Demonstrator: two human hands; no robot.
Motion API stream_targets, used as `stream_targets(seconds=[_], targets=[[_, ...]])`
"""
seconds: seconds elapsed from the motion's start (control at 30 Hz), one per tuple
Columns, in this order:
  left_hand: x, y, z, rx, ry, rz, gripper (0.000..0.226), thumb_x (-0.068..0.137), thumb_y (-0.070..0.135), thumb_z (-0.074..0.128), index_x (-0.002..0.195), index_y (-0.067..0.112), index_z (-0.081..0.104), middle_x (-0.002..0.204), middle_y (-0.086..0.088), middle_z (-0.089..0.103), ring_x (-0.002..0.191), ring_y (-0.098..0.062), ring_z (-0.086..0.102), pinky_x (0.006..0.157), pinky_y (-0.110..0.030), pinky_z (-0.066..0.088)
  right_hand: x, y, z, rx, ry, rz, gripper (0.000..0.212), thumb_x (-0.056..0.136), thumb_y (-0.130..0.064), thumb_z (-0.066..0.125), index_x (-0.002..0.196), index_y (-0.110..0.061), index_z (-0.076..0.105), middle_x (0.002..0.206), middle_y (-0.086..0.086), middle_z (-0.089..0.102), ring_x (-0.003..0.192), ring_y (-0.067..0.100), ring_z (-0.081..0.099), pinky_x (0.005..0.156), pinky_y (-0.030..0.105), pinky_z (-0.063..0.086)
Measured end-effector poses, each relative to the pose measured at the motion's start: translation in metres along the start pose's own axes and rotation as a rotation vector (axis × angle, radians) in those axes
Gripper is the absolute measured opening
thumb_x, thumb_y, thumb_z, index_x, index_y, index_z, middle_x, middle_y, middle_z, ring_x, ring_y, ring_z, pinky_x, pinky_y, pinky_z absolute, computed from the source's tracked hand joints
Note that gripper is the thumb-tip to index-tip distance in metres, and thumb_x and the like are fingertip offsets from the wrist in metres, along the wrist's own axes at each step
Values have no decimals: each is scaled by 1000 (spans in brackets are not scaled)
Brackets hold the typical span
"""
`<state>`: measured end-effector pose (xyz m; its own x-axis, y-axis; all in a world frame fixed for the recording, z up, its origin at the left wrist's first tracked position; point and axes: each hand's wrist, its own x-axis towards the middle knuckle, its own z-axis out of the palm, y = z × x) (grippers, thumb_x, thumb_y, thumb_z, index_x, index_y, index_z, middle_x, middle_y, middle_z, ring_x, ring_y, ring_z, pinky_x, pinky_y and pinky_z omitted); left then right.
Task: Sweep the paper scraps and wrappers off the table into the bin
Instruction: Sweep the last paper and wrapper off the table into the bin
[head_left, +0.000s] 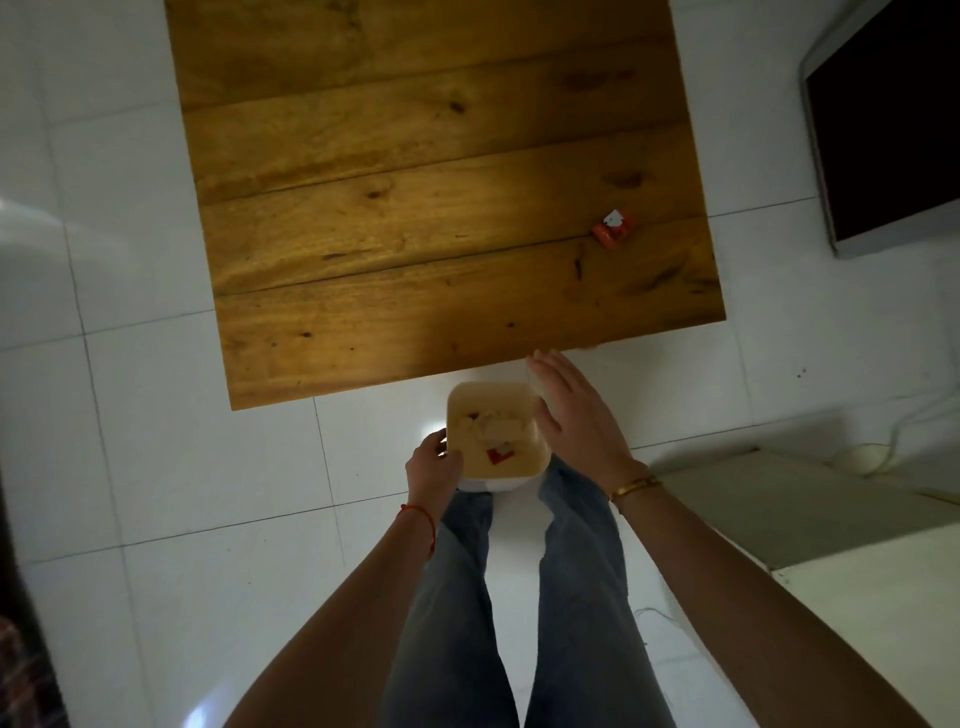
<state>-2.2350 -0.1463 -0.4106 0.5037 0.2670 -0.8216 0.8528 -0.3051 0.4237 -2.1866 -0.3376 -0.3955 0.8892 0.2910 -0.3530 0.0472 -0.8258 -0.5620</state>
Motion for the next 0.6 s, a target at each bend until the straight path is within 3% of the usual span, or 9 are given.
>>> stream_targets(seconds=[0.17, 0.3, 0.43, 0.6], targets=[[-1, 22, 32, 29, -13, -17, 36, 85, 11, 47, 119, 12, 61, 113, -8, 67, 91, -17, 56, 81, -27, 45, 18, 31, -48, 38, 87, 72, 50, 100, -25, 41, 148, -16, 29, 157, 3, 26, 146, 18, 20, 115, 35, 28], [0, 43, 68, -8, 5, -60, 43, 85, 12, 47, 127, 11, 56, 115, -8, 66, 91, -16, 56, 80, -26, 49, 44, 67, -88, 15, 92, 63, 50, 100, -26, 41, 148, -18, 29, 157, 1, 24, 145, 18, 21, 113, 34, 32], [-3, 61, 112, -59, 38, -113, 42, 81, 7, 44, 120, 9, 60, 89, 1, 64, 71, -9, 55, 48, -7, 37, 75, 104, -121, -31, 60, 0, 51, 100, -25, 41, 148, -17, 28, 158, 2, 23, 146, 18, 18, 114, 37, 30], [-5, 81, 167, -142, 49, -135, 29, 82, 5, 42, 100, 20, 60, 76, 2, 61, 73, -18, 59, 56, -22, 46, 113, 141, -144, -92, -6, -87, 53, 100, -25, 40, 150, -16, 24, 159, 3, 21, 147, 18, 13, 118, 37, 19]])
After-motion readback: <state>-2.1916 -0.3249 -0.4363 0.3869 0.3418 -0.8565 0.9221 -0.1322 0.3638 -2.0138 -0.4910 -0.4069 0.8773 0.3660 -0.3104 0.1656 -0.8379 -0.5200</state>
